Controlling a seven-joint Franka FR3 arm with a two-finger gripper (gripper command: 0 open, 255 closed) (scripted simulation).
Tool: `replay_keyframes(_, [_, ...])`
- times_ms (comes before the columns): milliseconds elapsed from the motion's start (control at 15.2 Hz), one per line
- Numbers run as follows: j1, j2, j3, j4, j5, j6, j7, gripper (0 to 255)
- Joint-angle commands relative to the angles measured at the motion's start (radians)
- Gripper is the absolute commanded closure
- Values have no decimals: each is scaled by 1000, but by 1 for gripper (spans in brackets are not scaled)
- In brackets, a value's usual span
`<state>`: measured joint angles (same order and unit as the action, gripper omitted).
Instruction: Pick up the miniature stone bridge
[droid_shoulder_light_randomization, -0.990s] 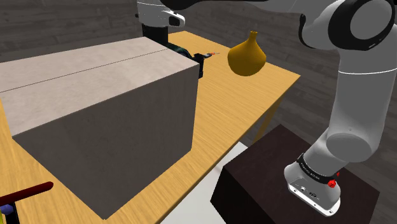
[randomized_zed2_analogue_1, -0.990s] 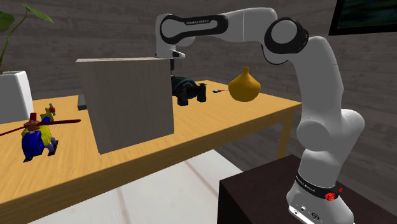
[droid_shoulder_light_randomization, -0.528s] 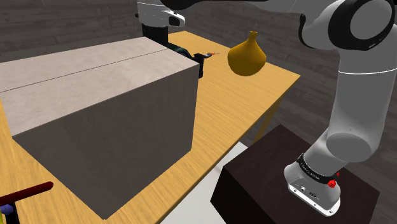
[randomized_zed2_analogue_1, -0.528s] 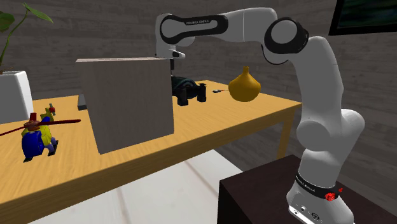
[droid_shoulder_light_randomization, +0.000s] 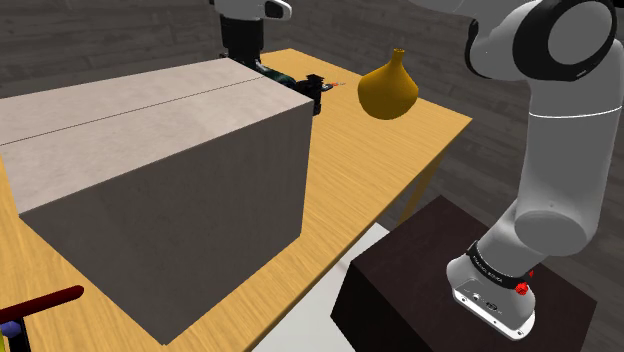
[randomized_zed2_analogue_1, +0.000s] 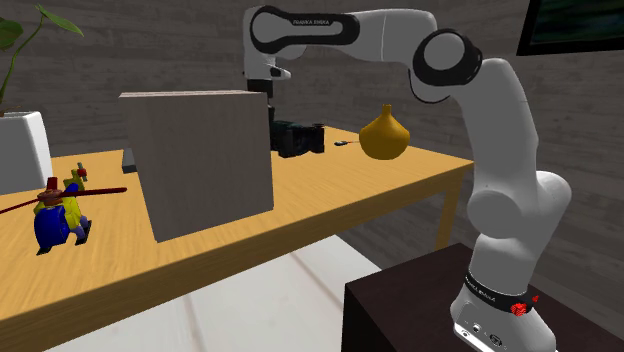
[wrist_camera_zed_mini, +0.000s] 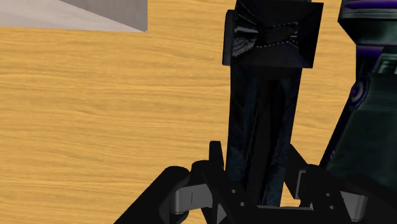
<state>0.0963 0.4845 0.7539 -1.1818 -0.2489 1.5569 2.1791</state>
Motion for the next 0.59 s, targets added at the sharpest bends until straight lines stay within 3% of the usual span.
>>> replay_keyframes(0, [18,15,-3,56,-9,-39,0,255])
replay_keyframes(396, [80,62,-14,222,-39,-154,1,255])
replay_keyframes(528, [82,64,-14,227,-40,-157,1,255])
